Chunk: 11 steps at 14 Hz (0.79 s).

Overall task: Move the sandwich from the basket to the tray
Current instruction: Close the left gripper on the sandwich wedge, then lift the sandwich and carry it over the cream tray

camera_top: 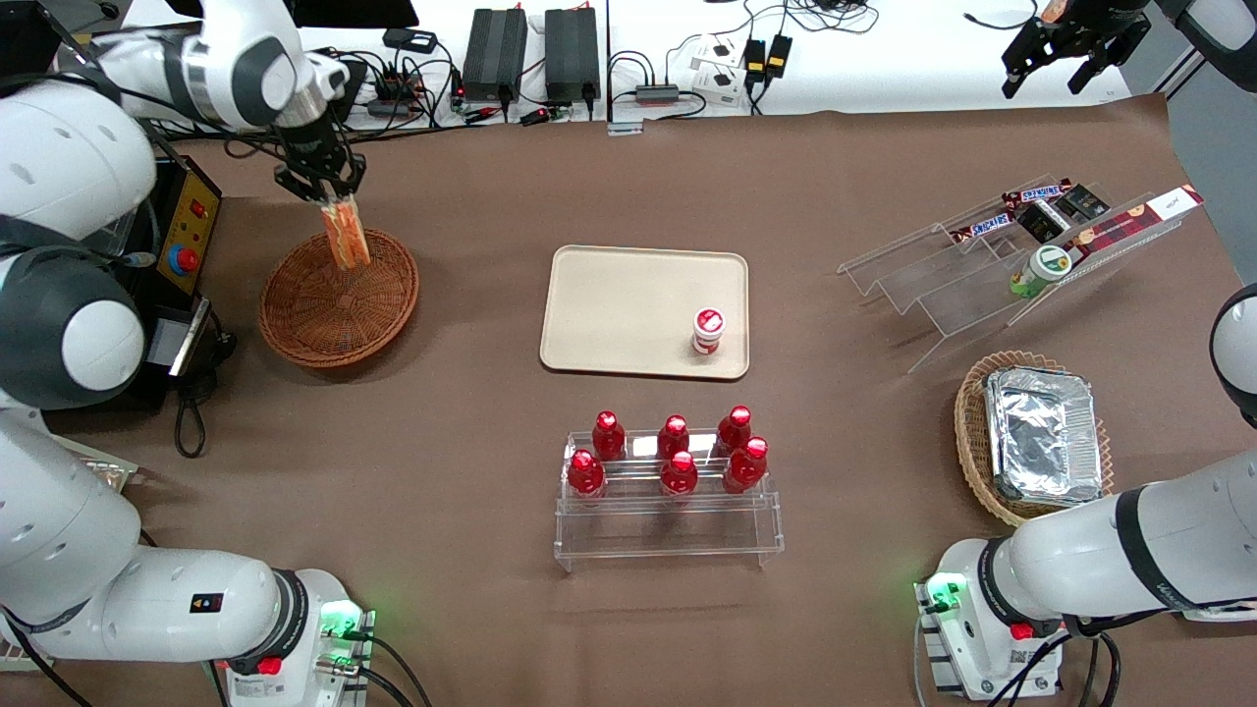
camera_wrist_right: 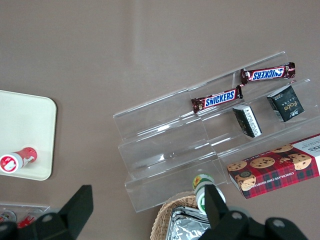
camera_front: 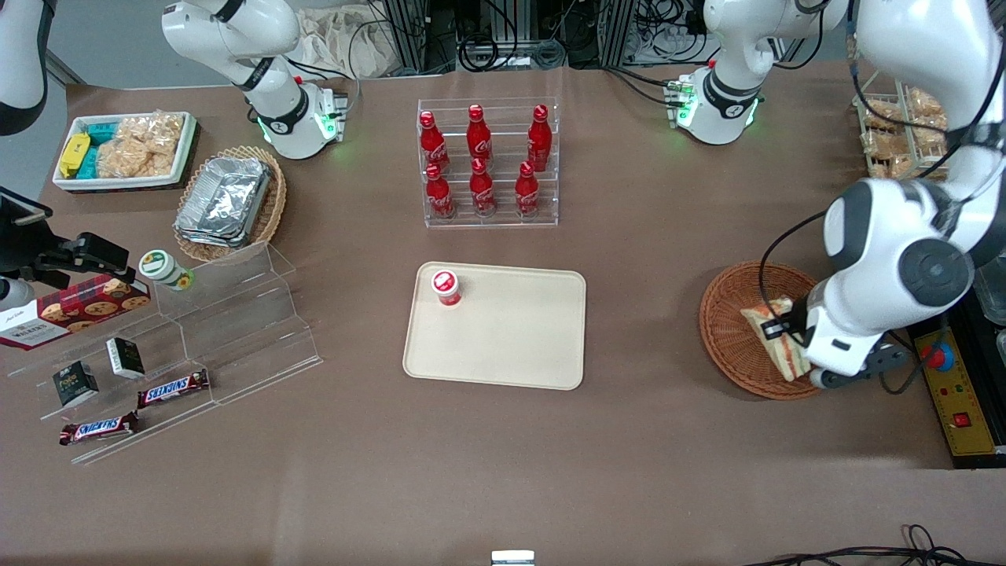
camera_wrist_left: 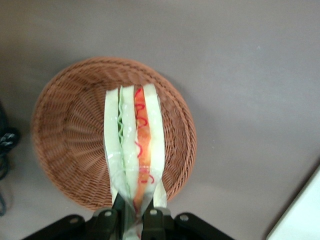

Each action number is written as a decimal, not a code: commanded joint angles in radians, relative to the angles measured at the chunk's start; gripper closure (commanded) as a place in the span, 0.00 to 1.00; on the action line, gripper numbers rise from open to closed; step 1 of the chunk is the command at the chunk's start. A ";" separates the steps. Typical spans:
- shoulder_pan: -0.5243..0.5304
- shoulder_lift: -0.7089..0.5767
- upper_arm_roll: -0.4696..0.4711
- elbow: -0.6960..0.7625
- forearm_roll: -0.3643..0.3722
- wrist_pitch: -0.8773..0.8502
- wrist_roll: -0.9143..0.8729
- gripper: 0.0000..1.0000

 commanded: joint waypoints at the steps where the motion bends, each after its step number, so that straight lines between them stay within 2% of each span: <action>1: -0.011 -0.098 -0.013 0.061 0.021 -0.154 0.035 0.87; 3: -0.011 -0.132 -0.047 0.151 0.030 -0.307 0.040 0.86; 6: -0.011 -0.152 -0.151 0.262 0.059 -0.447 -0.003 0.86; 11: -0.014 -0.126 -0.423 0.293 0.054 -0.449 -0.380 0.87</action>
